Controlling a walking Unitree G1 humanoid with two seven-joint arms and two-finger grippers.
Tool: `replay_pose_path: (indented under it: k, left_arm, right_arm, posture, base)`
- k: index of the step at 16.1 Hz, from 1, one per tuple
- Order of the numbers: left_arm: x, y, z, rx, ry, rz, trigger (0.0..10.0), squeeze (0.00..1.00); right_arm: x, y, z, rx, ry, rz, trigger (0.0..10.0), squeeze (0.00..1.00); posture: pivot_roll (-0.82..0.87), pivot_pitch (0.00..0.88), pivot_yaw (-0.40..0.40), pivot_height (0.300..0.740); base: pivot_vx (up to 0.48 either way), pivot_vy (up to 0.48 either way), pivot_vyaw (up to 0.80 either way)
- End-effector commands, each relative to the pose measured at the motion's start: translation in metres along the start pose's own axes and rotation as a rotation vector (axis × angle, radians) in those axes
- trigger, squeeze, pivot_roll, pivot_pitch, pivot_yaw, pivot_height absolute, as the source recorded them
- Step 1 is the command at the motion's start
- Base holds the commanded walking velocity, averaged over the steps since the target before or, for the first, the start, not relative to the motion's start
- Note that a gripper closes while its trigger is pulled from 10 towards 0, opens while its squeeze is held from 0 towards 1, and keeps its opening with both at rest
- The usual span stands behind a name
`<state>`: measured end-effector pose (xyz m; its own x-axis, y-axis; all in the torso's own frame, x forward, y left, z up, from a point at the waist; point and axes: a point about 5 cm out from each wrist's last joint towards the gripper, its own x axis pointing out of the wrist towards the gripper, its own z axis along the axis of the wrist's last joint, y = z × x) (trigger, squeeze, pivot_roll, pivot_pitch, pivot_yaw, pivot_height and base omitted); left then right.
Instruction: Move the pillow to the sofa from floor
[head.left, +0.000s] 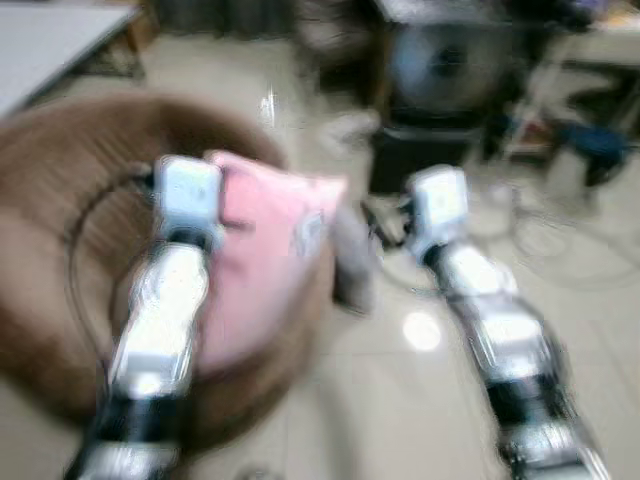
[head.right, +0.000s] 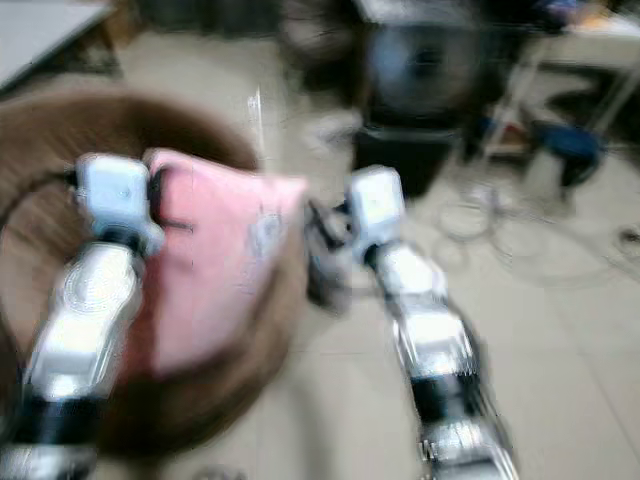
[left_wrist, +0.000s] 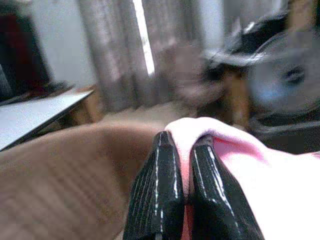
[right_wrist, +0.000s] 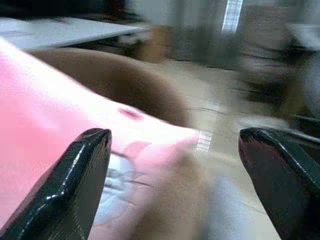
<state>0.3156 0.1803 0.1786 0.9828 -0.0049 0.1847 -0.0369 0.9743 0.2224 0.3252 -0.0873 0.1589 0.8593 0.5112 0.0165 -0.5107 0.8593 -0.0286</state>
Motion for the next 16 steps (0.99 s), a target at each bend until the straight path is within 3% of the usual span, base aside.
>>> replay_pose_path:
  k: [1, 5, 7, 16]
  left_arm:
    - [0.003, -0.008, 0.020, -0.003, -0.085, -0.026, 10.0, 0.00]
    - [0.001, -0.009, 0.019, 0.002, -0.079, -0.027, 10.0, 0.00]
    - [0.001, -0.009, 0.019, 0.007, -0.072, -0.017, 10.0, 0.00]
    - [0.002, -0.013, 0.007, 0.020, -0.005, -0.075, 10.0, 0.00]
  right_arm:
    - [-0.005, -0.010, 0.001, -0.010, -0.003, -0.019, 10.0, 0.00]
    - [-0.005, -0.009, 0.000, 0.006, -0.001, 0.001, 10.0, 0.00]
    - [-0.006, -0.012, -0.003, 0.048, 0.007, -0.014, 10.0, 0.00]
    - [-0.011, -0.017, -0.001, -0.001, 0.014, 0.008, 10.0, 0.00]
  posture:
    - [0.07, 0.000, -0.022, 0.740]
    - [0.07, 0.000, -0.022, 0.740]
    - [0.07, 0.000, -0.022, 0.740]
    - [0.07, 0.000, -0.011, 0.740]
  base:
    - [0.300, 0.000, 0.80]
    - [0.298, 0.000, 0.76]
    - [0.281, 0.000, 0.00]
    - [0.000, 0.000, 0.00]
